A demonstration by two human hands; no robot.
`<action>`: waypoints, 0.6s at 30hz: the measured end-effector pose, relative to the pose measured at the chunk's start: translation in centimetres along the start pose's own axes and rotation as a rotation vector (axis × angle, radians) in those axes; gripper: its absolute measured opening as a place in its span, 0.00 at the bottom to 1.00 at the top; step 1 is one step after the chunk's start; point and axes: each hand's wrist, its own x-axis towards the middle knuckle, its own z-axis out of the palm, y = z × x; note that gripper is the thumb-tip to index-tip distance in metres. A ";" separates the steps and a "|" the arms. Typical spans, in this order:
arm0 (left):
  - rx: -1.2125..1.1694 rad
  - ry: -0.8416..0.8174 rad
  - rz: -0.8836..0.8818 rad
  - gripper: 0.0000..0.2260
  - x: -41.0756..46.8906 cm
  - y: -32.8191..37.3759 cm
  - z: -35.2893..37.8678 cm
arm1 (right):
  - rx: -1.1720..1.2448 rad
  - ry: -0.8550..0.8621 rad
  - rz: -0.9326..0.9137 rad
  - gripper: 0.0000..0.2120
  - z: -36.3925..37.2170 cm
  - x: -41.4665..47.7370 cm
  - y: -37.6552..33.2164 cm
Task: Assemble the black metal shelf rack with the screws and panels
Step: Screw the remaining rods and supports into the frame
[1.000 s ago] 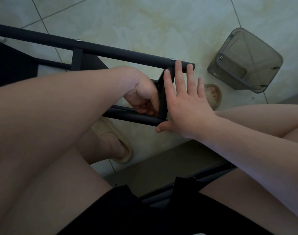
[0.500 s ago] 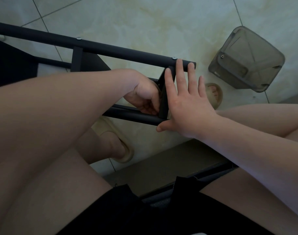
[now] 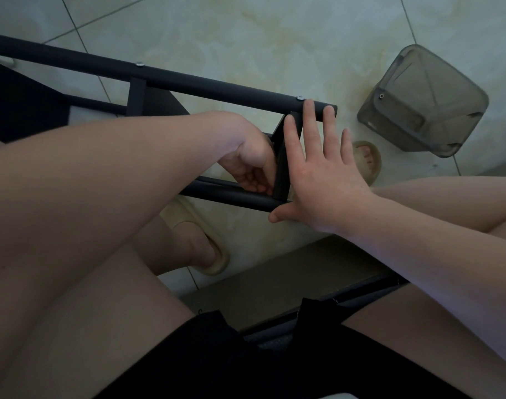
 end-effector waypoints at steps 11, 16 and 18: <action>-0.019 0.002 0.012 0.06 0.1 -0.1 0.1 | -0.002 -0.001 0.011 0.70 0.0 0.0 0.0; -0.040 -0.024 -0.017 0.04 0.2 -0.4 -0.2 | -0.003 0.002 0.014 0.71 0.0 0.1 -0.1; -0.035 -0.028 -0.019 0.04 0.4 -0.3 -0.2 | 0.001 0.004 0.014 0.71 0.0 0.1 -0.1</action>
